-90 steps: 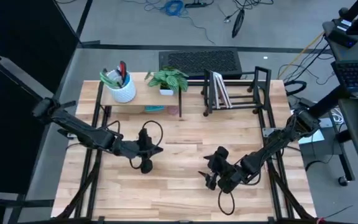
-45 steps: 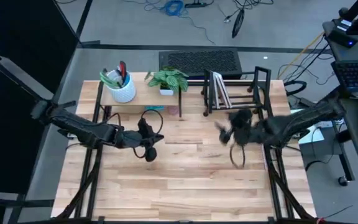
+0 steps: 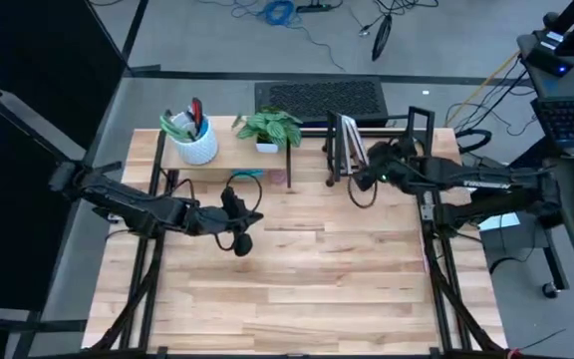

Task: Stock shelves
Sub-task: Put the pink pen into the white pen holder

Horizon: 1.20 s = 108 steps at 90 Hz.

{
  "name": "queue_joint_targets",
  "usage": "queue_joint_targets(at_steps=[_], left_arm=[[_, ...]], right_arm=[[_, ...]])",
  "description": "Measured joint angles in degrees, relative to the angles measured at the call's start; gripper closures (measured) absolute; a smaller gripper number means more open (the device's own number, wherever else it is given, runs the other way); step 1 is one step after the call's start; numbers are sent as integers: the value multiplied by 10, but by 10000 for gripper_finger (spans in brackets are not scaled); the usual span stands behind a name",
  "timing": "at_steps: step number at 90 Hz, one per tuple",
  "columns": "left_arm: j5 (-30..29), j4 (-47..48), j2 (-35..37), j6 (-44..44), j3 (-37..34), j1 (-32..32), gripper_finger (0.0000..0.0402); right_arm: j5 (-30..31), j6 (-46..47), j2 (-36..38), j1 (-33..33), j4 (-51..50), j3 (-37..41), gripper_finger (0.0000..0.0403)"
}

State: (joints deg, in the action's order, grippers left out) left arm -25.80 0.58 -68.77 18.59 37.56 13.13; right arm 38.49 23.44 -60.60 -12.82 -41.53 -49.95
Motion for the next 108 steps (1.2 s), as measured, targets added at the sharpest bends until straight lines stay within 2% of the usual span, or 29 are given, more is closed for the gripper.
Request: queue_joint_targets(at_steps=[7, 22, 32, 42, 56, 70, 85, 97, 108], left_arm=[[4, 3, 0, 0, 0, 0, 402], [16, 8, 0, 1, 0, 0, 402], [15, 7, 0, -14, 0, 0, 402], [7, 1, 0, -57, 0, 0, 402], [3, -1, 0, -61, 0, 0, 402], [0, -1, 0, -73, 0, 0, 402], [0, -1, 0, -71, 0, 0, 402], [0, -1, 0, -74, 0, 0, 402], [0, -1, 0, -73, 0, 0, 402]], right_arm=[[-75, 2, 9, -7, -24, 0, 137], [-329, 68, 38, 37, -117, -1, 146], [-413, 109, 39, 95, -185, -1, 147], [-429, 116, 32, 152, -285, -1, 147], [-430, 65, 23, 234, -387, -1, 148], [-448, 86, 18, 298, -388, -1, 160], [-466, 121, -4, 364, -361, 21, 192], [-503, 118, -46, 416, -336, 60, 224], [-508, 103, -101, 443, -334, 56, 254]])
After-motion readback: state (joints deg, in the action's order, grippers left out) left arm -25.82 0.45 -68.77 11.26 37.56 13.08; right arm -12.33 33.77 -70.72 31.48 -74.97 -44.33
